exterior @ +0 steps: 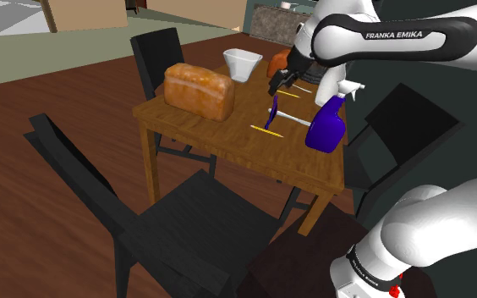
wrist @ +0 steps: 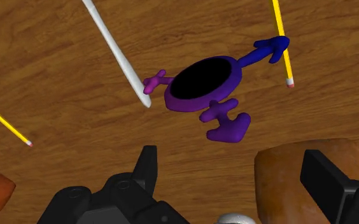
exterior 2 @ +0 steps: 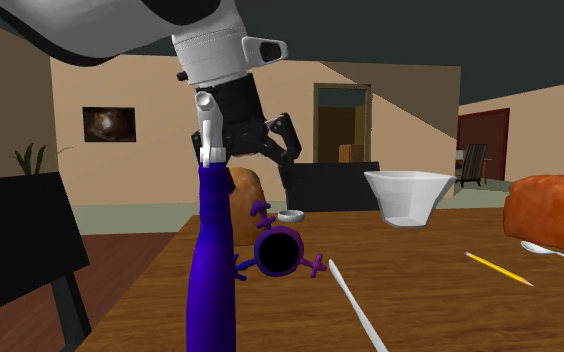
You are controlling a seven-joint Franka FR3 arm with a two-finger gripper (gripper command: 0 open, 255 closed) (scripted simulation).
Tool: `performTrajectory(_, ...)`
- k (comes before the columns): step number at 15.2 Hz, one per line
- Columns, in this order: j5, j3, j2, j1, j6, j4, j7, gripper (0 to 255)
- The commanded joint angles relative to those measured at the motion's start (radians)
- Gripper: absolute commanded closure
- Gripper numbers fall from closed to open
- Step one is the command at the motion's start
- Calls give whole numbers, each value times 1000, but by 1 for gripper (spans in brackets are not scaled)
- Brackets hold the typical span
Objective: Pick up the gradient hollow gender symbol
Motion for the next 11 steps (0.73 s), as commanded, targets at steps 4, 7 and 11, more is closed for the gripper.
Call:
performTrajectory(4,-6,-1,8,-3,71,-58,6,0)
performTrajectory(7,-7,-1,11,-4,93,-77,9,0)
performTrajectory(11,-7,-1,10,-4,92,-77,8,255)
